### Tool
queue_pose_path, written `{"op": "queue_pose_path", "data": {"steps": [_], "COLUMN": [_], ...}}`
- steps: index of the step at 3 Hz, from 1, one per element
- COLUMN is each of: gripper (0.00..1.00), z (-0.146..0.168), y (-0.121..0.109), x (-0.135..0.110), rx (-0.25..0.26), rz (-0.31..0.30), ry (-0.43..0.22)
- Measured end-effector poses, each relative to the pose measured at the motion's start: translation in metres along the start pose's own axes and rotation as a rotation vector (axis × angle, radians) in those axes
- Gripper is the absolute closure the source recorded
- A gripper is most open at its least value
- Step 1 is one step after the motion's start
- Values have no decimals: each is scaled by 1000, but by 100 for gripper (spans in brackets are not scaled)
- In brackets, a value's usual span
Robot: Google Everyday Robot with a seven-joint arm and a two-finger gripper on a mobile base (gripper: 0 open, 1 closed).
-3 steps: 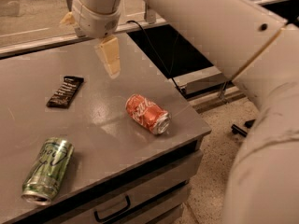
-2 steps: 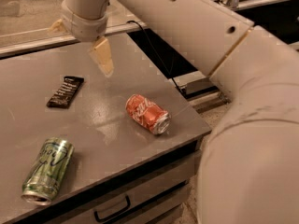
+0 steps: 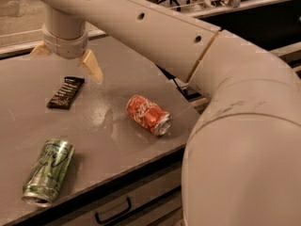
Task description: Pick rxbar chocolate
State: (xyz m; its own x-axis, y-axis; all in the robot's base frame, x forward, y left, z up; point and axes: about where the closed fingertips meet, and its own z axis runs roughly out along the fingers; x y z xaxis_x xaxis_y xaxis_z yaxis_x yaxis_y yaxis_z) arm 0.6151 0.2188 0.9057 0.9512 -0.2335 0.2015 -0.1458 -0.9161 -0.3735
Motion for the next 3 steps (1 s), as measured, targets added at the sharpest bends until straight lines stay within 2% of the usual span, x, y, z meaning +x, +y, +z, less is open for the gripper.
{"op": "queue_pose_path", "data": {"steps": [2,3], "gripper": [0,16], "z": [41,53], "y": [-6,-6], "x": [-17,-22], "rx": [-58,-87], "rz": [-84,-105], "ry": [26,34]}}
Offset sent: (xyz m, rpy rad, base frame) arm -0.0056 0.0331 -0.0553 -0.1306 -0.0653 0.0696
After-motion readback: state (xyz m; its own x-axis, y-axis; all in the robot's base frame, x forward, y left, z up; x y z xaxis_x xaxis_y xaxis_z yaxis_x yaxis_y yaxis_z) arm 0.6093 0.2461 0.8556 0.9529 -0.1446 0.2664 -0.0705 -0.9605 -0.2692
